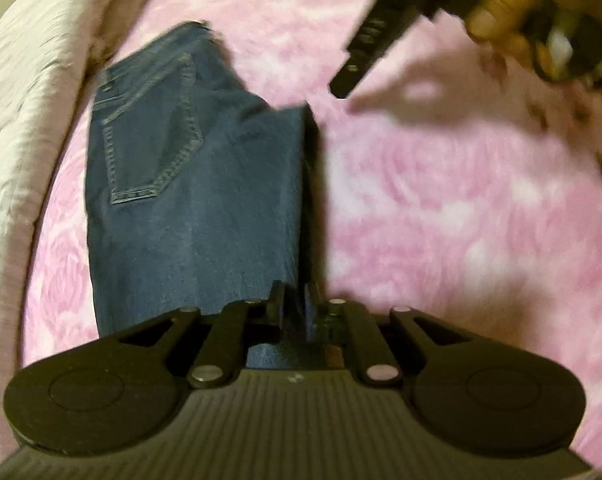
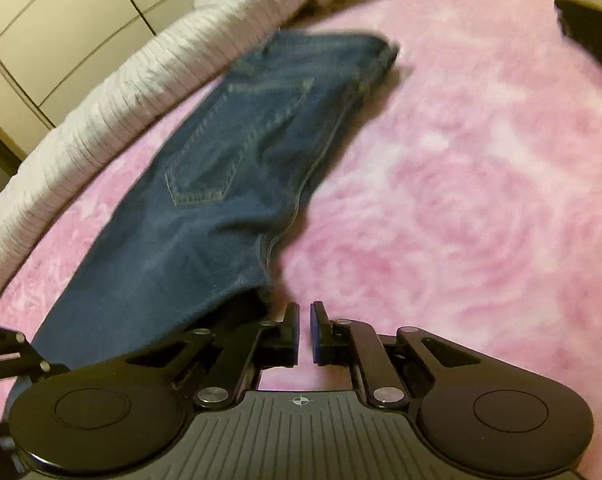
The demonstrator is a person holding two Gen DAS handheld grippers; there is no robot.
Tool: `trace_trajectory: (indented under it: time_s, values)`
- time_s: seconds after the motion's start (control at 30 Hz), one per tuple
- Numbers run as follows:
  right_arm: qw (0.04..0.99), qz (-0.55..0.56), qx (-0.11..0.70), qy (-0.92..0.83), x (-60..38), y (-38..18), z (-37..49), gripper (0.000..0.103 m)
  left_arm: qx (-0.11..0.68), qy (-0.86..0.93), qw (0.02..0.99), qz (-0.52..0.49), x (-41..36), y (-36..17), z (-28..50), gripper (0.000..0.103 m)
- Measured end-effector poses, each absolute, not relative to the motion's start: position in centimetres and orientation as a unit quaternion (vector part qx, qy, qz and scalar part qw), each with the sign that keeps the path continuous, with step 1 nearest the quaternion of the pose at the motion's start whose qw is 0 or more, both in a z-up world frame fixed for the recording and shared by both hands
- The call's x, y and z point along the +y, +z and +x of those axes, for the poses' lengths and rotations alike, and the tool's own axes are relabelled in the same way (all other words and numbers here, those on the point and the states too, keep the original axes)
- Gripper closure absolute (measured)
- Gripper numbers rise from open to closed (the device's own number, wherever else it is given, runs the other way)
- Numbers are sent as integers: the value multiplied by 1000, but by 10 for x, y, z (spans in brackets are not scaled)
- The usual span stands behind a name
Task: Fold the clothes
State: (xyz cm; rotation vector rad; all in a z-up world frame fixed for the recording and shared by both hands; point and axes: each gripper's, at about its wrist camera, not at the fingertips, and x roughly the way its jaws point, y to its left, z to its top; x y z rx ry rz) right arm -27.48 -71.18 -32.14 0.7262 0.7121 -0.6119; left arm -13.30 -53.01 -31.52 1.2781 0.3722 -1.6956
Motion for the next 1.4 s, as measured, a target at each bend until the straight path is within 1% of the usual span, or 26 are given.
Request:
trace_trajectory:
  time_s: [0.07, 0.17, 0.33, 0.4, 0.43, 0.5, 0.6, 0.67, 0.8, 0.87, 0.97, 1.03, 1.1, 1.13, 1.17, 1.2, 1.27, 1.3, 1.33, 1.37, 1.4]
  values:
    - [843, 321, 322, -288, -712, -309, -279, 93, 162, -701, 489, 494, -534, -307, -130, 94]
    - [860, 303, 320, -257, -723, -306, -261, 93, 167, -708, 507, 461, -544, -300, -128, 94]
    - [877, 276, 337, -203, -757, -328, -215, 92, 181, -705, 509, 460, -574, -316, -139, 94]
    - [881, 264, 344, -190, -771, -336, -202, 94, 183, -703, 500, 471, -582, -325, -148, 93]
    - [882, 258, 348, -184, -779, -340, -196, 94, 180, -704, 498, 473, -585, -327, -153, 91]
    - [885, 247, 355, -170, -793, -349, -183, 93, 177, -710, 509, 454, -592, -320, -158, 91]
    - [889, 247, 343, -177, -812, -339, -193, 93, 191, -706, 526, 434, -612, -318, -157, 90]
    - [885, 251, 352, -171, -825, -343, -198, 93, 192, -703, 524, 441, -628, -325, -160, 90]
    - [883, 243, 369, -160, -839, -347, -201, 93, 167, -681, 497, 511, -631, -351, -160, 89]
    - [882, 248, 365, -166, -838, -340, -209, 93, 188, -672, 509, 504, -624, -344, -144, 88]
    - [881, 262, 355, -171, -826, -330, -228, 87, 203, -649, 530, 508, -607, -331, -120, 88]
    - [878, 273, 356, -167, -808, -323, -238, 80, 212, -635, 545, 506, -586, -319, -103, 88]
    - [875, 286, 359, -155, -786, -318, -248, 77, 213, -636, 546, 502, -562, -308, -94, 85]
    - [871, 295, 365, -146, -771, -318, -252, 76, 212, -640, 544, 500, -549, -303, -92, 80]
    - [866, 304, 372, -136, -756, -319, -253, 76, 210, -649, 534, 499, -538, -300, -95, 70]
    - [862, 310, 380, -126, -742, -322, -253, 75, 204, -656, 522, 505, -526, -300, -100, 67]
    - [855, 318, 395, -109, -714, -330, -251, 75, 185, -661, 491, 536, -510, -311, -113, 67]
    - [853, 318, 401, -104, -702, -335, -248, 75, 174, -659, 476, 556, -503, -319, -118, 68]
    - [852, 318, 404, -98, -692, -338, -242, 74, 166, -648, 471, 576, -500, -328, -120, 73]
    - [855, 313, 403, -92, -685, -339, -234, 74, 165, -637, 479, 581, -498, -332, -117, 84]
    - [858, 307, 402, -86, -678, -340, -226, 74, 168, -627, 489, 583, -497, -334, -112, 83]
